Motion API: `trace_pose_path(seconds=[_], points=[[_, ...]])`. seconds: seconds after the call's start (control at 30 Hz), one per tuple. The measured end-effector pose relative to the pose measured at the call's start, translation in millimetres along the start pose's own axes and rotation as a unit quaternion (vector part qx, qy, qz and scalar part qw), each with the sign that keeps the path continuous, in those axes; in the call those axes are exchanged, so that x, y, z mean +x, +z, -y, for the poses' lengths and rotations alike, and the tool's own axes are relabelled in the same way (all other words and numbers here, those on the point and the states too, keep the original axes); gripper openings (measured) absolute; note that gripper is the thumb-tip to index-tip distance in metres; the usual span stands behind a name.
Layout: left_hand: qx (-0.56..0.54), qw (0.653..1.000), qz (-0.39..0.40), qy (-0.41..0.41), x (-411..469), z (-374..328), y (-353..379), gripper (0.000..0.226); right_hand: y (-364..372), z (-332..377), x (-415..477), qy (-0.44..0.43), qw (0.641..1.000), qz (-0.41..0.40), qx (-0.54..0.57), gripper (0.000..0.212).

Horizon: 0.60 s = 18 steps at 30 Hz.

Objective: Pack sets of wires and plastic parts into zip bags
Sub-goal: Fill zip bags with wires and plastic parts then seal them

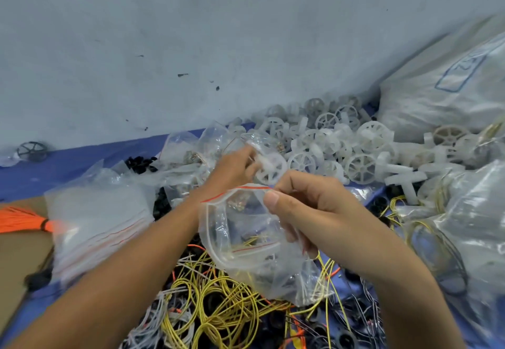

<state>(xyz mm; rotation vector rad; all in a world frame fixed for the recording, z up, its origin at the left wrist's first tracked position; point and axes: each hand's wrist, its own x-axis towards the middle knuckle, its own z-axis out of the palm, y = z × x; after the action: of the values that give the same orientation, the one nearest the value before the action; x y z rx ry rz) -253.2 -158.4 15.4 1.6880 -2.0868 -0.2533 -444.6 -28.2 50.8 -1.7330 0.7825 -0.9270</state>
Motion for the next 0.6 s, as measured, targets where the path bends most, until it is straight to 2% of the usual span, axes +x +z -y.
trace_pose_path(seconds=[0.1, 0.17, 0.23, 0.3, 0.33, 0.4, 0.5, 0.6], points=[[-0.145, 0.979, -0.139, -0.027, -24.0, 12.0, -44.3, 0.005, 1.5, -2.9, 2.4, 0.007, 1.000, 0.003, -0.011, 0.025], [-0.252, 0.950, -0.184, -0.024, -51.2, 10.6, -90.1, 0.005, 3.3, -2.8, 2.9, 0.007, 1.000, 0.009, -0.015, 0.025], [-0.375, 0.905, -0.203, 0.002, -80.3, 5.2, -130.4, 0.004, 4.7, -2.1, 2.9, 0.005, 1.000, 0.009, -0.015, 0.025], [-0.446, 0.877, -0.177, 0.026, -108.7, -3.4, -156.1, 0.016, 5.1, -1.4, 2.6, 0.004, 1.000, 0.003, -0.012, 0.024], [-0.456, 0.877, -0.146, 0.032, -121.7, -6.6, -162.2, 0.015, 4.9, -1.1, 2.4, 0.002, 1.000, 0.001, -0.013, 0.024], [-0.451, 0.888, -0.069, 0.052, -142.8, -13.1, -161.1, 0.005, 4.2, -0.1, 1.7, -0.002, 1.000, -0.004, -0.017, 0.025], [-0.351, 0.935, 0.014, 0.055, -159.1, -20.9, -138.1, 0.019, 3.0, 2.3, 0.5, -0.008, 1.000, -0.010, -0.020, 0.025], [-0.310, 0.949, 0.052, 0.024, -158.9, -24.9, -117.6, 0.023, 2.7, 4.0, -0.1, -0.015, 0.999, -0.035, -0.026, 0.025]])
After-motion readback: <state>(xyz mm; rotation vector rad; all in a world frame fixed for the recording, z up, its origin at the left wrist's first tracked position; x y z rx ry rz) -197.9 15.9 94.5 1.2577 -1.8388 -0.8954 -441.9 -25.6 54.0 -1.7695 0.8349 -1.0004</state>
